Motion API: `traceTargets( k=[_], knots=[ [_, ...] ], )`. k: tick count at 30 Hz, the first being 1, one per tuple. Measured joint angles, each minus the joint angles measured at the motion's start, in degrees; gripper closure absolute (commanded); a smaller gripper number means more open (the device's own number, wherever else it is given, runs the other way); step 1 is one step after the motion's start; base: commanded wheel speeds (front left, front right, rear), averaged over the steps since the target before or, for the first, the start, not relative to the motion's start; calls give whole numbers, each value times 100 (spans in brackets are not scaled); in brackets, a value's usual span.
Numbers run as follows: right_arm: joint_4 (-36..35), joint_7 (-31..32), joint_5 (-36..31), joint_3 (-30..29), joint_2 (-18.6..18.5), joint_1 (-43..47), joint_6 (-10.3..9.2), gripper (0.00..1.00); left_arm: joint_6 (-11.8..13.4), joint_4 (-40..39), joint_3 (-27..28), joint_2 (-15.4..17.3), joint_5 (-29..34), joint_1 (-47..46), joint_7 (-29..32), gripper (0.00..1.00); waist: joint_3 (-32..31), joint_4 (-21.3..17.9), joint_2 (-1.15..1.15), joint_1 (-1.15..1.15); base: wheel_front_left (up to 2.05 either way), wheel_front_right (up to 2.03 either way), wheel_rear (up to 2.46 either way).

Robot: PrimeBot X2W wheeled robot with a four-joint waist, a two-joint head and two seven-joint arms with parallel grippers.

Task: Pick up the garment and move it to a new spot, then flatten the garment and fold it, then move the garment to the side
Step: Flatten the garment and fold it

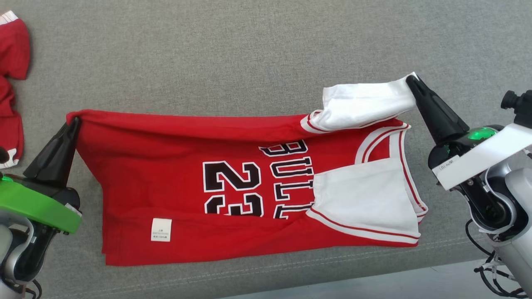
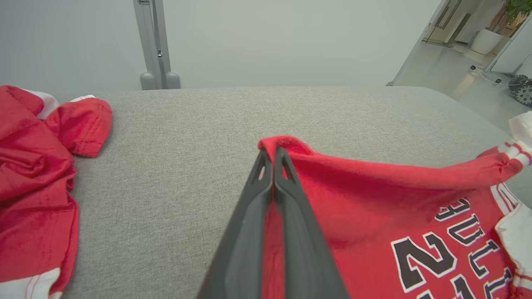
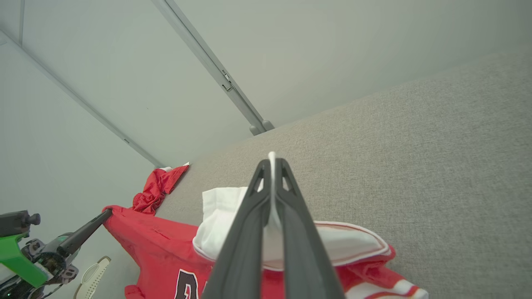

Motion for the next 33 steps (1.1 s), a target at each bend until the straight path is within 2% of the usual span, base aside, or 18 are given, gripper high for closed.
traceTargets(
  k=[33],
  knots=[
    [-423,-289,111,2,30,699,-51,100,0,-246,370,-225,207,727,0,100,11,-19,0,0,0,0,0]
  ],
)
